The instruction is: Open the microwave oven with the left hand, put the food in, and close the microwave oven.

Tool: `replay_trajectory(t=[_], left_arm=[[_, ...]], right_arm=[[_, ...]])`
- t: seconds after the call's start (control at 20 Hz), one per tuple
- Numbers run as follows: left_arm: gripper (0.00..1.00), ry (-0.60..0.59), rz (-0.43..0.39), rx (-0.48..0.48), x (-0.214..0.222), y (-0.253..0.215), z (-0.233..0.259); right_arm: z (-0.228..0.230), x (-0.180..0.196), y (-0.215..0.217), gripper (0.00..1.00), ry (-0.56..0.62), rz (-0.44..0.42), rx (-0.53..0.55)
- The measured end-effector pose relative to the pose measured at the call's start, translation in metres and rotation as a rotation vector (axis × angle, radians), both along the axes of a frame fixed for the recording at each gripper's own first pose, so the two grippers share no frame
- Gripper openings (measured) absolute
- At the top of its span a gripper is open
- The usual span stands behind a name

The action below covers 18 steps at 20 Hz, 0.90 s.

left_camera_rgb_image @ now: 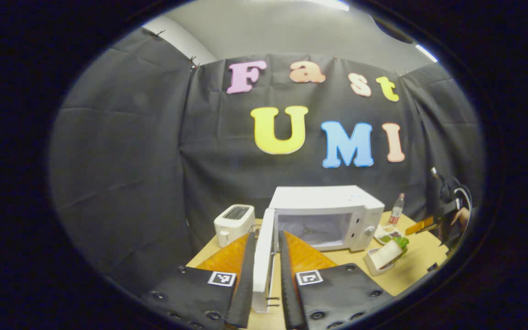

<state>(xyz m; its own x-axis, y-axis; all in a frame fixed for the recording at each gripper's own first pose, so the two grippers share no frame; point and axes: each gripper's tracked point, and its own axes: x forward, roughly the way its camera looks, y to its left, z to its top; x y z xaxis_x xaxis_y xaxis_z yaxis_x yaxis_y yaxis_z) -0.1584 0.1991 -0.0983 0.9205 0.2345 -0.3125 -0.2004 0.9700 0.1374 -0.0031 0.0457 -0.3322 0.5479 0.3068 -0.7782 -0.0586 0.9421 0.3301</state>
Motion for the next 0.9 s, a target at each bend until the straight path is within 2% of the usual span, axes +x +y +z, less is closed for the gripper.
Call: replay_trajectory(t=[0.05, 0.2, 0.3, 0.6, 0.65, 0.7, 0.75, 0.8, 0.85, 0.9], left_arm=[[0.44, -0.031, -0.012, 0.003, 0.015, -0.013, 0.01], [0.84, -0.094, -0.049, -0.004, 0.047, -0.052, 0.031], [1.0, -0.098, -0.062, 0.005, 0.059, -0.07, 0.034], [1.0, -0.068, -0.056, 0.04, 0.07, -0.108, 0.032], [1.0, -0.054, -0.057, 0.043, 0.066, -0.111, 0.03], [0.98, -0.041, -0.057, 0.045, 0.065, -0.113, 0.027], [1.0, -0.033, -0.056, 0.05, 0.066, -0.114, 0.025], [1.0, -0.031, -0.054, 0.056, 0.065, -0.114, 0.026], [1.0, -0.033, -0.054, 0.056, 0.068, -0.114, 0.027], [1.0, -0.035, -0.058, 0.052, 0.069, -0.115, 0.027]], right_arm=[[-0.009, -0.002, 0.0, 0.98, 0.025, 0.003, 0.019], [-0.031, -0.011, 0.003, 0.98, 0.122, 0.001, 0.118], [-0.044, -0.016, 0.008, 0.98, 0.174, 0.016, 0.177], [-0.077, -0.02, 0.021, 0.98, 0.277, 0.073, 0.257], [-0.08, -0.019, 0.023, 0.92, 0.287, 0.074, 0.265], [-0.083, -0.019, 0.024, 0.97, 0.297, 0.066, 0.266], [-0.082, -0.018, 0.026, 0.96, 0.306, 0.051, 0.28], [-0.081, -0.019, 0.03, 0.75, 0.321, 0.052, 0.305], [-0.078, -0.021, 0.031, 0.75, 0.332, 0.048, 0.33], [-0.077, -0.019, 0.034, 0.63, 0.347, 0.026, 0.353]])
